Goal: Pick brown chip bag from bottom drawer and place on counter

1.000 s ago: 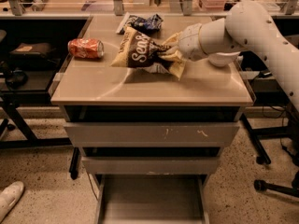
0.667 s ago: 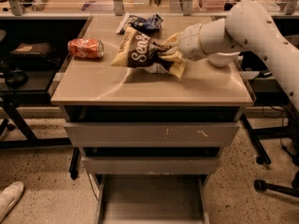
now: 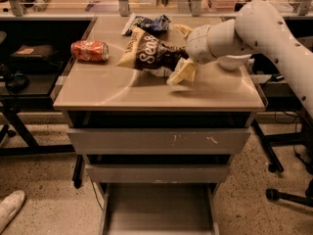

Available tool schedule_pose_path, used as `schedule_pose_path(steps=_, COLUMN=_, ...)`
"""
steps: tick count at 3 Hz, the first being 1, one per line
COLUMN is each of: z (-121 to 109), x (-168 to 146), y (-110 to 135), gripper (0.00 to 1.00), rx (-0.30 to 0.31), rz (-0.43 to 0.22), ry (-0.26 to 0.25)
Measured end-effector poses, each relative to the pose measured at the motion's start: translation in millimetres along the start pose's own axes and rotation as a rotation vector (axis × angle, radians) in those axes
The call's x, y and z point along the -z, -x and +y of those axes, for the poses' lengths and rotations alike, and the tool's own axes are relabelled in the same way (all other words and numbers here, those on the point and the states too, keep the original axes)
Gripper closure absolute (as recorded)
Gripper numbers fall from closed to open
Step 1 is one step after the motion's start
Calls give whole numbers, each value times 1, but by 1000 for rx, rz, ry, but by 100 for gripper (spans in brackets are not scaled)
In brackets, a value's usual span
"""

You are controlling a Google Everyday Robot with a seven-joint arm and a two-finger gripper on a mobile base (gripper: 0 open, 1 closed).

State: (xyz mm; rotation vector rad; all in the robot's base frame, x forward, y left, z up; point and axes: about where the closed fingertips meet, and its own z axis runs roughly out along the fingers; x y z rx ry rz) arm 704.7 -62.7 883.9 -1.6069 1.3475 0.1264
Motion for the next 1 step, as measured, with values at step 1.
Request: schedule_pose_path(steps=1, z=0, x=0, y=0, gripper=0, rx=0, rz=0, ry=0)
